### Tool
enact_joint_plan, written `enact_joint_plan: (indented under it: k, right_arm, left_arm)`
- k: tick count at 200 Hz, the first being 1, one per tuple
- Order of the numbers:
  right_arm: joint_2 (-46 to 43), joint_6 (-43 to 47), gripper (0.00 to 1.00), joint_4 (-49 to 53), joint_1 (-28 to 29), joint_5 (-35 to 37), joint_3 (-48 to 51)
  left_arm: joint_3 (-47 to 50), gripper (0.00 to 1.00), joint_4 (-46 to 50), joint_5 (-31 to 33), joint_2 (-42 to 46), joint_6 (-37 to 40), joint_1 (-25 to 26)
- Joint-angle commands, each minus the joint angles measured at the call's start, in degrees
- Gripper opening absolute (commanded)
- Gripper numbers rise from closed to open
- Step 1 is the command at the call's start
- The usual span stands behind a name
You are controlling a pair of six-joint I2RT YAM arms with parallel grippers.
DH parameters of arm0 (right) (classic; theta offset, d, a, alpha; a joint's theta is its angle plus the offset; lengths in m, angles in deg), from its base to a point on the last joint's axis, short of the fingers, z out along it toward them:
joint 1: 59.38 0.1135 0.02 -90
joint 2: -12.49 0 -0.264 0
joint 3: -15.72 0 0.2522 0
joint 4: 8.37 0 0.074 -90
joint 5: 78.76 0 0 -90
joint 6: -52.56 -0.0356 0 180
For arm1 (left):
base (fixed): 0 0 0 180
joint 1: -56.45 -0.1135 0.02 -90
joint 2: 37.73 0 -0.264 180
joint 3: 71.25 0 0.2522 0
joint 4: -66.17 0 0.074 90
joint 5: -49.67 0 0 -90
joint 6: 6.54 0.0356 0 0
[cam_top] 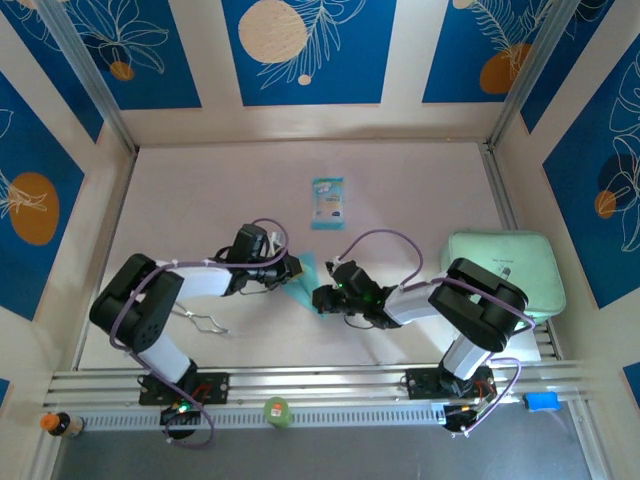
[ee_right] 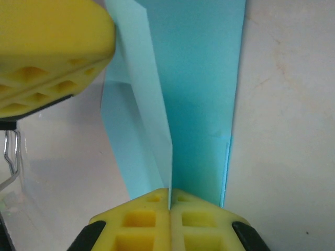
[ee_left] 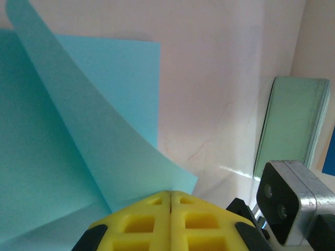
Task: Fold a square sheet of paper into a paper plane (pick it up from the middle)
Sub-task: Fourth fold the wing at the center of the table.
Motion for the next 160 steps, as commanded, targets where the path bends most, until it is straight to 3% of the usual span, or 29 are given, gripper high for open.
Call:
enact_joint_plan:
  k: [1, 160]
  right_arm:
    - [1.6, -2.2, 0.05, -0.5, -0.8, -2.6, 1.2]
    - [2.9, -4.9, 0.09, 4.9, -2.5, -6.5, -1.2]
  left_arm:
    - [-1.1, 0.06, -2.5, -1.9, -1.4, -0.1, 0.5]
    - [-2.3, 0.05, -3.2, -2.0, -7.1, 1.4, 0.8]
